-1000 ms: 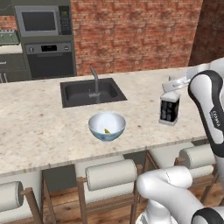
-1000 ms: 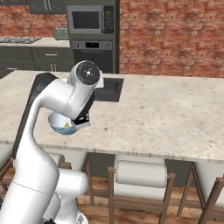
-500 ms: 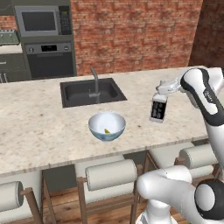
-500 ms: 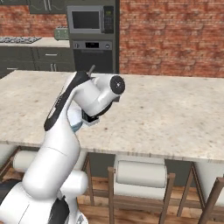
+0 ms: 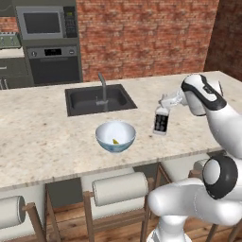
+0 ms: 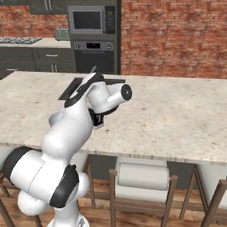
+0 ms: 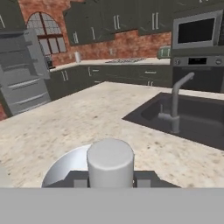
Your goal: There is a bowl on the dining counter. Grab a lemon wedge from the fridge and place it in the bowl. Then get the liquor bottle and glass cup from the cabinet and place them next to the bowl.
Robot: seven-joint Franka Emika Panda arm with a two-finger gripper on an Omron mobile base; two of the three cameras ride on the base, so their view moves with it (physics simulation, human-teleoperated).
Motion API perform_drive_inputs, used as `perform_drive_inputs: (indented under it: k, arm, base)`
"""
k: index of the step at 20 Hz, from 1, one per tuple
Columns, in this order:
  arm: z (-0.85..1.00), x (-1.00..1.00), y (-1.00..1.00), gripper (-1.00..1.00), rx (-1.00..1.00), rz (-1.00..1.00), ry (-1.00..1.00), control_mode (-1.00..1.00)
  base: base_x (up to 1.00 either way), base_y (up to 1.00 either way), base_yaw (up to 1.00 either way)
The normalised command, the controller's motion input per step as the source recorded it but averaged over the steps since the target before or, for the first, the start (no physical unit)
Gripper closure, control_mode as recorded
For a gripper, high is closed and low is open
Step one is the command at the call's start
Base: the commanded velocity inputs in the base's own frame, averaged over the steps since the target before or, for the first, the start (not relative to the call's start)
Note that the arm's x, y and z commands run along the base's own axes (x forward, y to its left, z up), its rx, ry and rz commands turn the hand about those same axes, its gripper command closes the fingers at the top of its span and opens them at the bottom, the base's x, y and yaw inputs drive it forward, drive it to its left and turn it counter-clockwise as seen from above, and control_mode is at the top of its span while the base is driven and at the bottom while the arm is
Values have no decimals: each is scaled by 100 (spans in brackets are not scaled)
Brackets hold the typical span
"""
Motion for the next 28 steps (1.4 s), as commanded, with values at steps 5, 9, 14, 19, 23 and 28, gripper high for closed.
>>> perform_drive_inputs:
  k: [5, 9, 14, 19, 23, 28]
  arm:
    - [-49, 40, 2, 100, 0, 6, 0, -100]
    - [-40, 28, 15, 100, 0, 2, 0, -100]
    - [-30, 27, 17, 100, 0, 2, 0, -100]
    - [-28, 32, 12, 100, 0, 2, 0, -100]
    - [-24, 21, 10, 100, 0, 3, 0, -100]
    - [-23, 19, 12, 100, 0, 4, 0, -100]
  base:
    - [0, 0, 0]
    - [0, 0, 0]
    - [0, 0, 0]
    - [0, 0, 0]
    - [0, 0, 0]
    - [0, 0, 0]
